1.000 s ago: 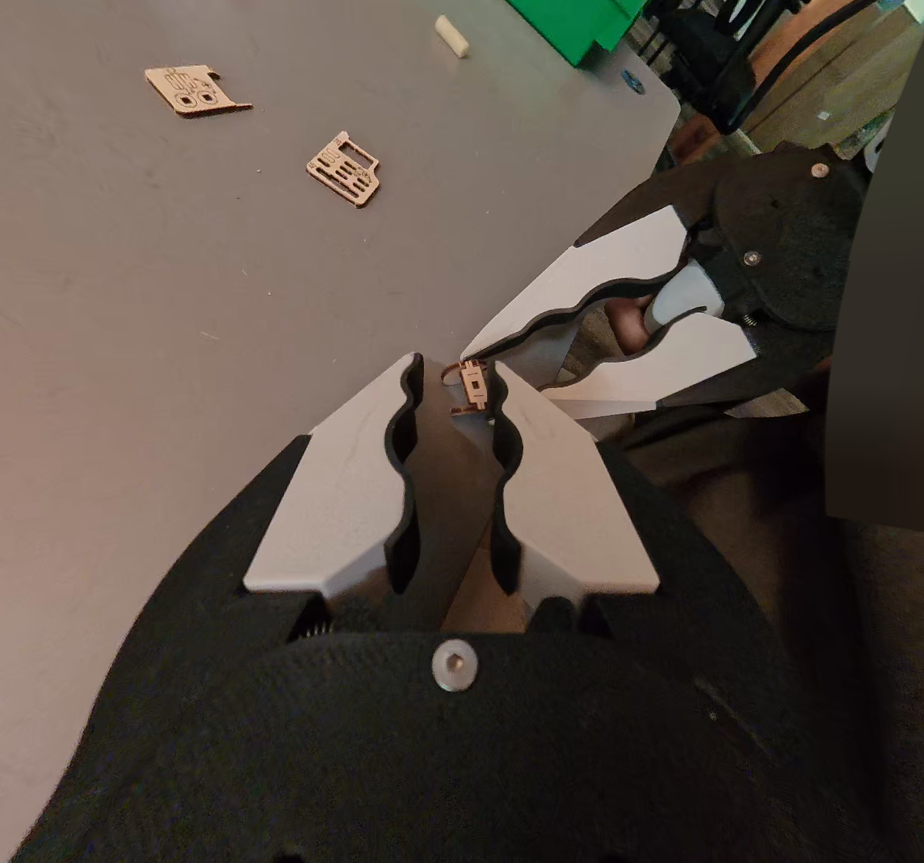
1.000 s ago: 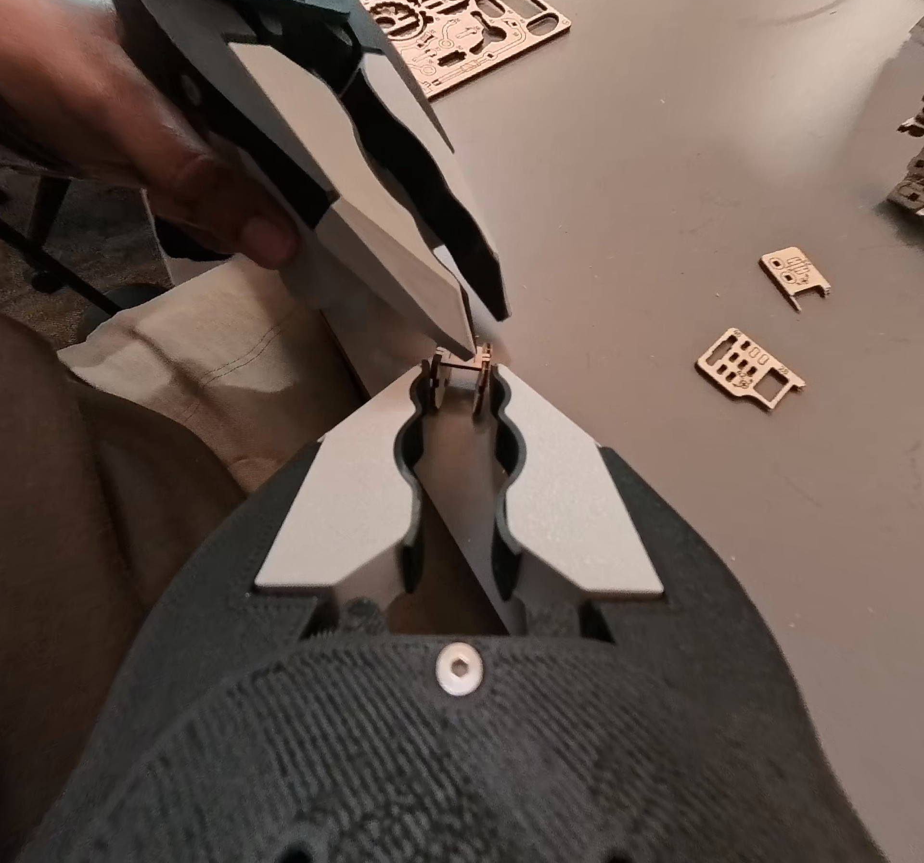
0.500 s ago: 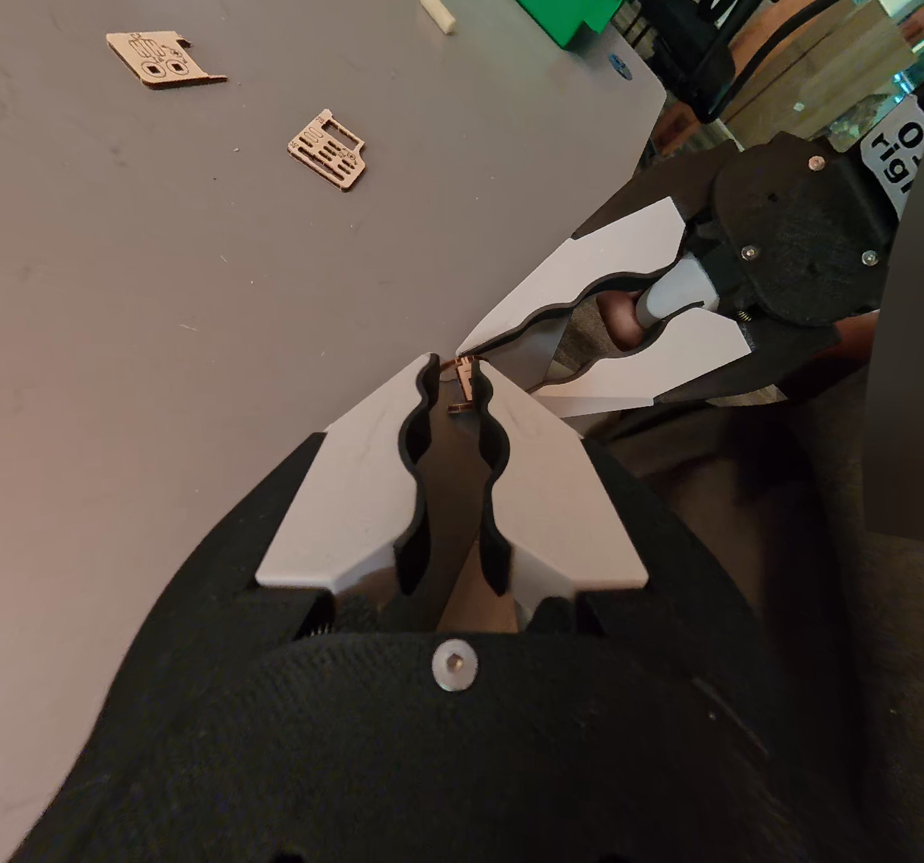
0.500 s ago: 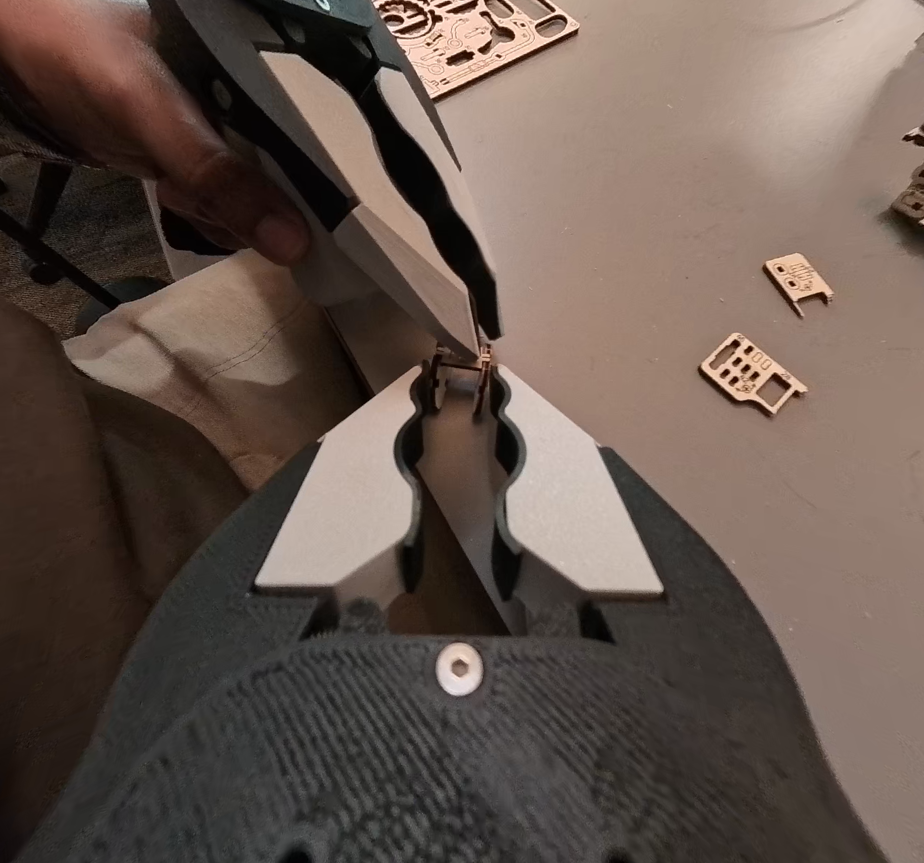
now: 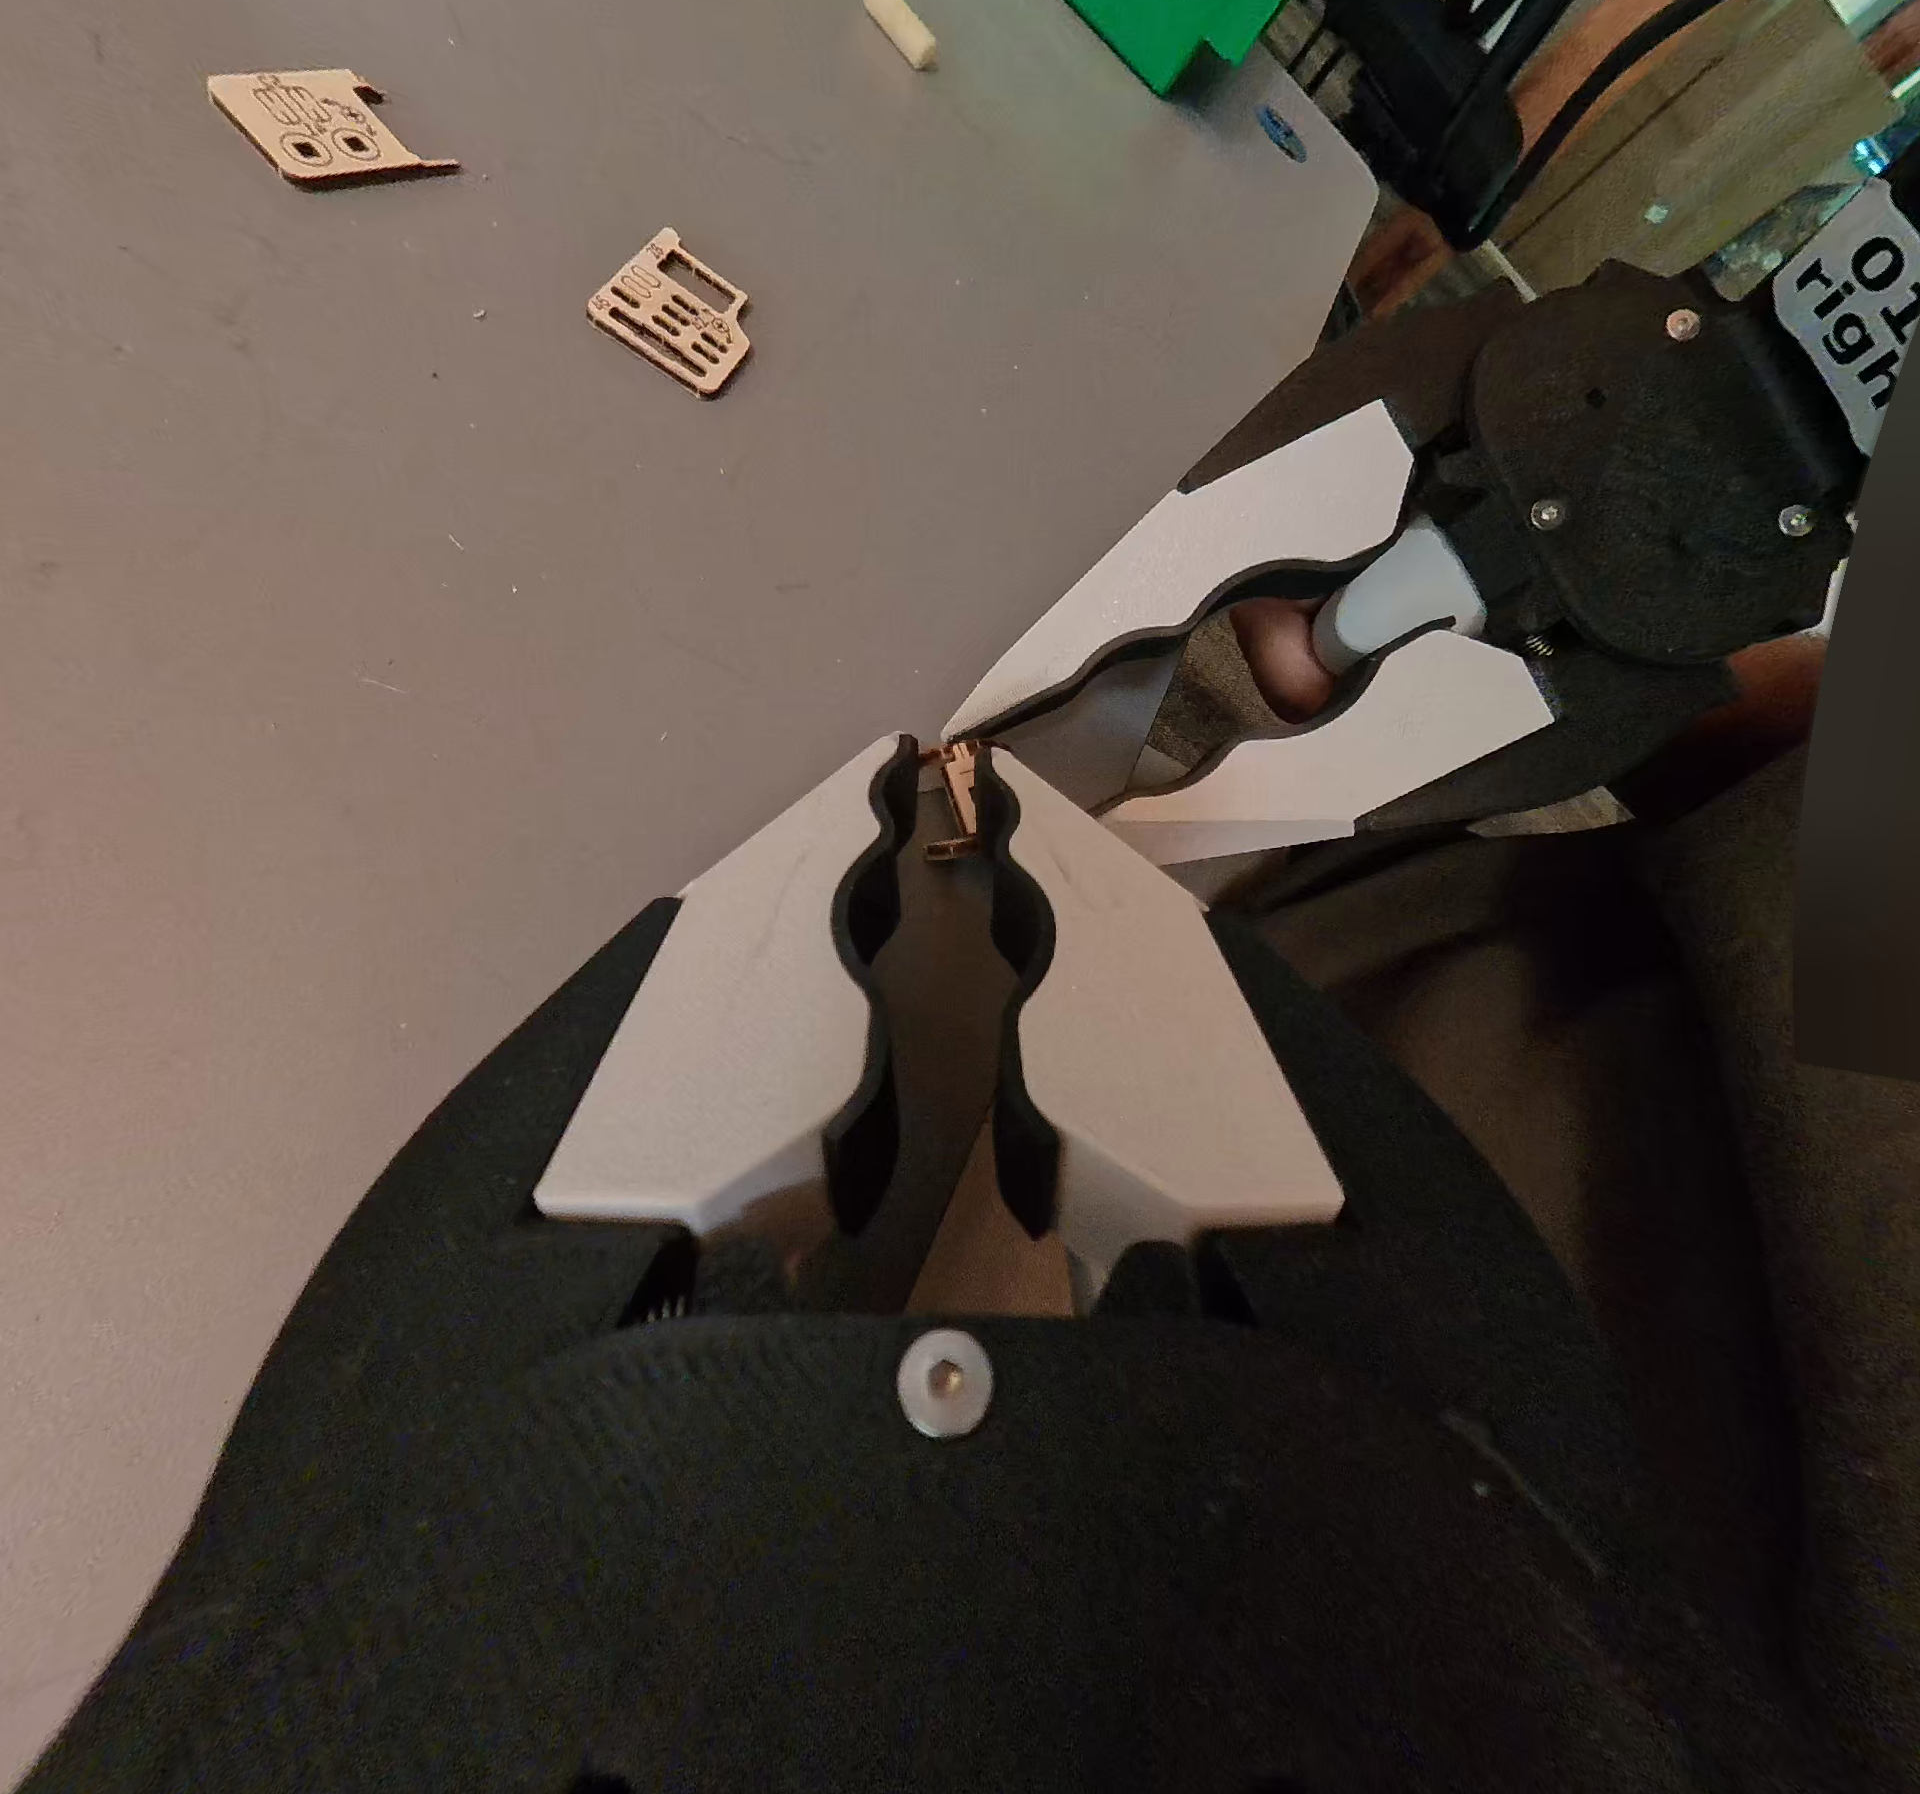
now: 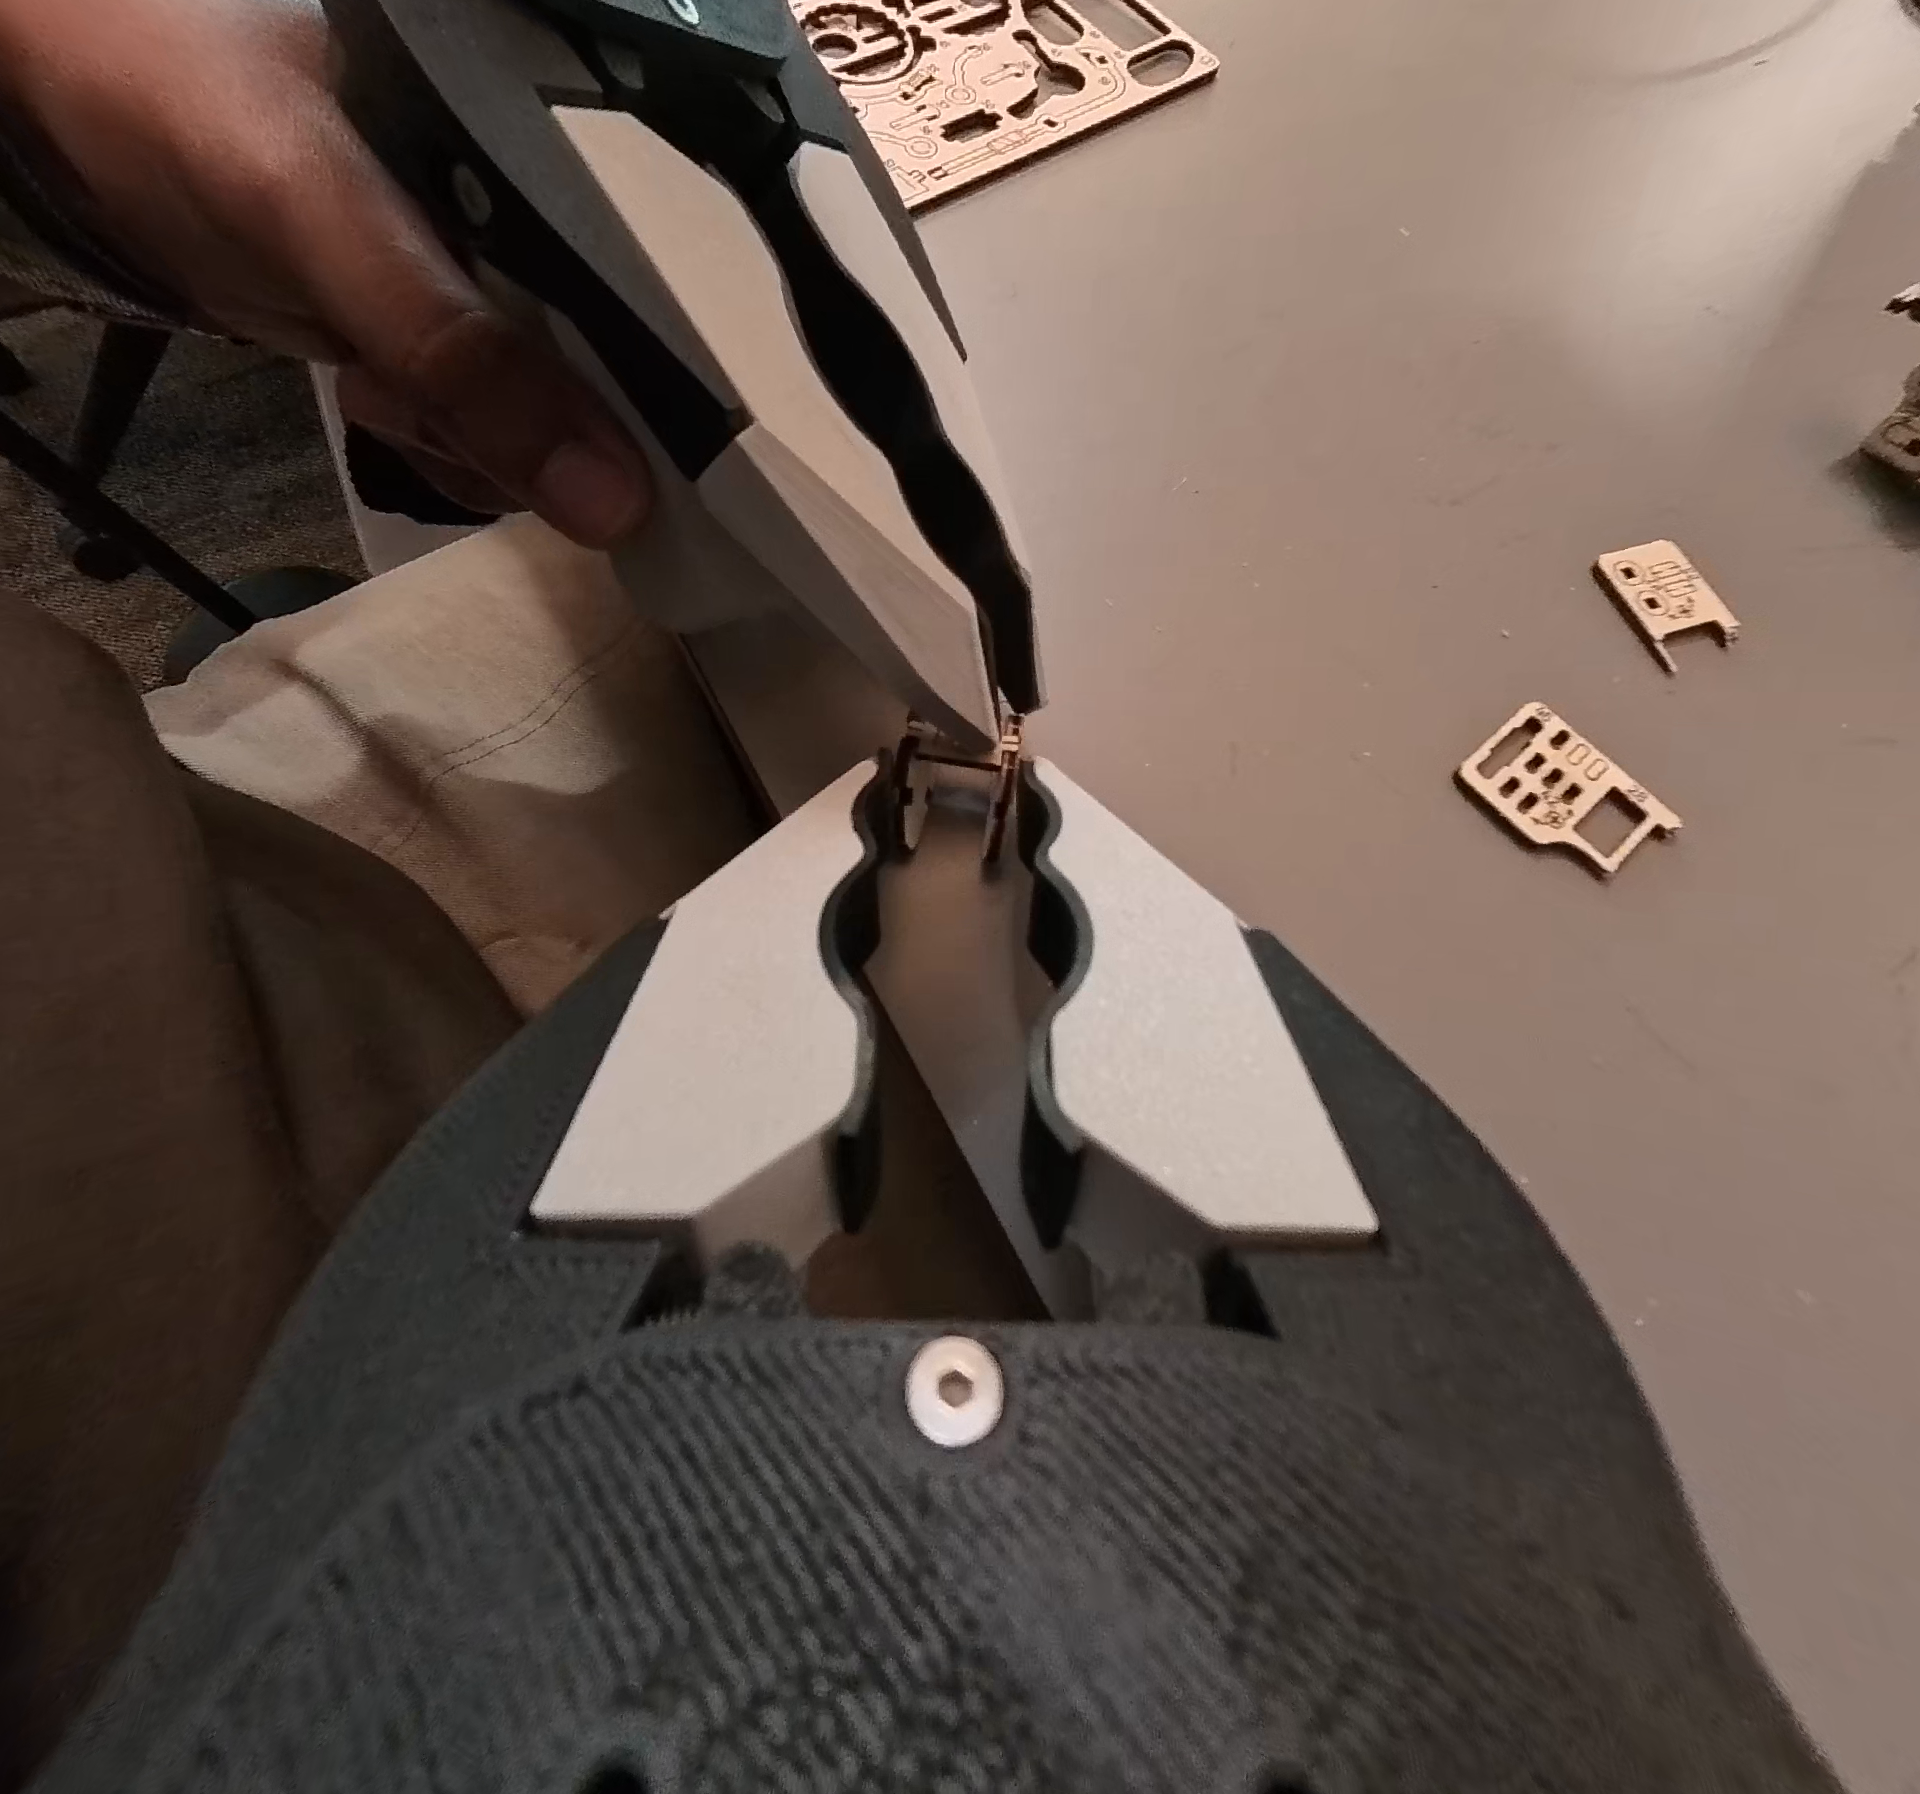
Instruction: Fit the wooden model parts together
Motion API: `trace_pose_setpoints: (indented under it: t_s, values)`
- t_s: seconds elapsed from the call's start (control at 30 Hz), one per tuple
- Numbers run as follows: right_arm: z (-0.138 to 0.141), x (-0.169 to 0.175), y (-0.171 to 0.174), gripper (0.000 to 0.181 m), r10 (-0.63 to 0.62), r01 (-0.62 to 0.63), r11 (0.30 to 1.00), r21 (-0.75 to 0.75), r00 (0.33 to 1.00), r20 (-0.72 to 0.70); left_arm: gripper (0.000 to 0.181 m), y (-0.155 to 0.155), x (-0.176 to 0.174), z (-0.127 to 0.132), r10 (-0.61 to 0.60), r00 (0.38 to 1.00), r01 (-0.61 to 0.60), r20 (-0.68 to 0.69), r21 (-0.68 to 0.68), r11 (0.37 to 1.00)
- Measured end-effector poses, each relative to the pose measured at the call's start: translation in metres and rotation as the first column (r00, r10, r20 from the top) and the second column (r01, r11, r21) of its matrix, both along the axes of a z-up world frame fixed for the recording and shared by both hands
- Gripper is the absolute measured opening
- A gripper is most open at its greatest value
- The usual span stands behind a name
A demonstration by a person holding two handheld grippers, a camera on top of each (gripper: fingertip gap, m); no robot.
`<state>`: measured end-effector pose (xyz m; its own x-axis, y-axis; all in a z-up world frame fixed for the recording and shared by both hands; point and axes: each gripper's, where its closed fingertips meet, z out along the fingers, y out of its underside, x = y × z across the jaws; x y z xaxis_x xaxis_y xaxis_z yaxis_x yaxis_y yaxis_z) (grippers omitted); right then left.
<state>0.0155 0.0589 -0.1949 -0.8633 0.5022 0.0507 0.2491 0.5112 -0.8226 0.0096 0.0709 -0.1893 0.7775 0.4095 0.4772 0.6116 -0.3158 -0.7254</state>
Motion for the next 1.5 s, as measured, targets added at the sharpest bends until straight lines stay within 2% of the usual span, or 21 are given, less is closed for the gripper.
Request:
trace_pose_setpoints:
  t_s: [0.57,0.83,1.13,1.5]
  values:
    - [0.000,0.004,0.001,0.022,0.094,-0.094,0.996,-0.010,0.996,-0.002,0.011,0.001,0.003,0.000,-0.036,0.998,0.036,0.041,0.015,0.999]
    - [0.001,0.007,0.001,0.021,0.153,-0.149,0.987,-0.069,0.986,0.066,0.015,0.000,0.003,0.000,-0.047,0.997,0.046,0.054,0.012,0.999]
    - [0.006,0.009,-0.002,0.022,0.188,-0.185,0.980,-0.073,0.982,0.034,0.021,-0.004,0.011,0.011,-0.182,0.972,0.168,0.150,0.105,0.980]
    - [0.000,0.015,-0.003,0.021,0.244,-0.242,0.970,-0.034,0.968,0.059,0.016,-0.008,0.016,0.001,-0.249,0.953,0.244,0.170,0.053,0.968]
